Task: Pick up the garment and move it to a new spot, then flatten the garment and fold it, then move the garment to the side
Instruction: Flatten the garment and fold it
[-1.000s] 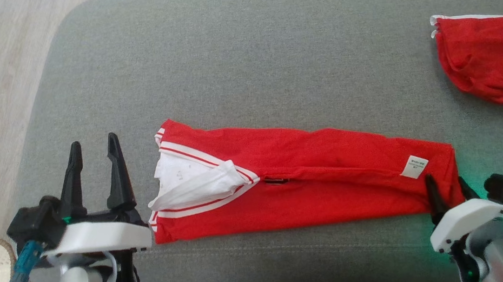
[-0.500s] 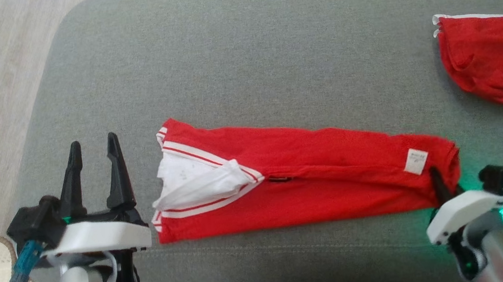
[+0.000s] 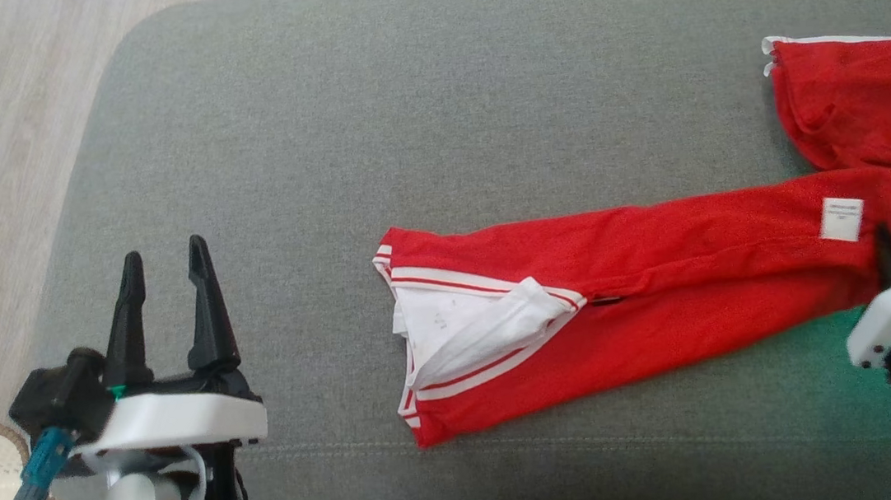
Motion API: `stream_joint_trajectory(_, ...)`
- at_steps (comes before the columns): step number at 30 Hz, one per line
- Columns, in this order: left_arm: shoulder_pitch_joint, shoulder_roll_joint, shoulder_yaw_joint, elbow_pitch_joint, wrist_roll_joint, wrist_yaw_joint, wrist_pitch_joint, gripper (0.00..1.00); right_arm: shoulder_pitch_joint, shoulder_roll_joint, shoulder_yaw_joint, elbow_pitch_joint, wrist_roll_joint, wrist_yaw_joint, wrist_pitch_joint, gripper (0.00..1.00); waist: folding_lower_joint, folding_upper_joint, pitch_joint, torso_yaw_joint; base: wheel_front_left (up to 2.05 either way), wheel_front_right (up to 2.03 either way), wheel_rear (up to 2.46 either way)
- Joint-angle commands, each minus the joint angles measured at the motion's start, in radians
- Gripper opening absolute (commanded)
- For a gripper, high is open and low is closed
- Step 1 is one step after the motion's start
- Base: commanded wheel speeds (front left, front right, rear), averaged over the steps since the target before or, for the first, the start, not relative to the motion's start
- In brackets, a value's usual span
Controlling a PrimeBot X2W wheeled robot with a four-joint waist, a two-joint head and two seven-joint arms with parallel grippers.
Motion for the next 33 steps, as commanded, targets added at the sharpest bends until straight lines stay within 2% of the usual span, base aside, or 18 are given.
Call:
stream_joint_trajectory(1,-0.036,0.007,0.036,-0.032,-0.006,0.002,-0.012,1.00,-0.036,-0.001,0.033,-0.047,-0.014,0.000,0.009,0.00,0.0000,0.0000,-0.003,-0.002,0.00,0.00,0.00)
stream_joint_trajectory(8,-0.035,0.007,0.040,-0.030,-0.013,0.001,-0.012,1.00,-0.018,0.031,0.110,-0.158,0.016,0.000,0.063,0.00,0.0000,0.0000,-0.011,-0.005,0.00,0.00,0.00)
stream_joint_trajectory(12,-0.023,0.007,0.040,-0.022,-0.015,0.000,-0.012,1.00,0.022,0.070,0.219,-0.296,0.110,0.000,0.145,0.00,0.0000,0.0000,-0.035,-0.007,0.00,0.00,0.00)
stream_joint_trajectory(13,-0.023,0.007,0.040,-0.022,-0.015,0.000,-0.012,1.00,0.022,0.070,0.219,-0.296,0.110,0.000,0.145,0.00,0.0000,0.0000,-0.035,-0.007,0.00,0.00,0.00)
stream_joint_trajectory(23,0.003,0.007,0.050,-0.015,-0.027,-0.004,-0.012,1.00,0.140,0.142,0.425,-0.573,0.334,0.000,0.325,0.00,0.0000,0.0000,-0.075,-0.002,0.00,0.00,0.00)
stream_joint_trajectory(28,0.005,0.007,0.040,-0.013,-0.033,-0.004,-0.012,1.00,0.149,0.150,0.509,-0.605,0.442,0.000,0.346,0.00,0.0000,0.0000,-0.078,0.008,0.00,0.00,0.00)
stream_joint_trajectory(33,0.006,0.007,0.031,-0.014,-0.041,-0.002,-0.012,1.00,0.129,0.150,0.601,-0.551,0.526,0.000,0.301,0.00,0.0000,0.0000,-0.075,0.030,0.00,0.00,0.00)
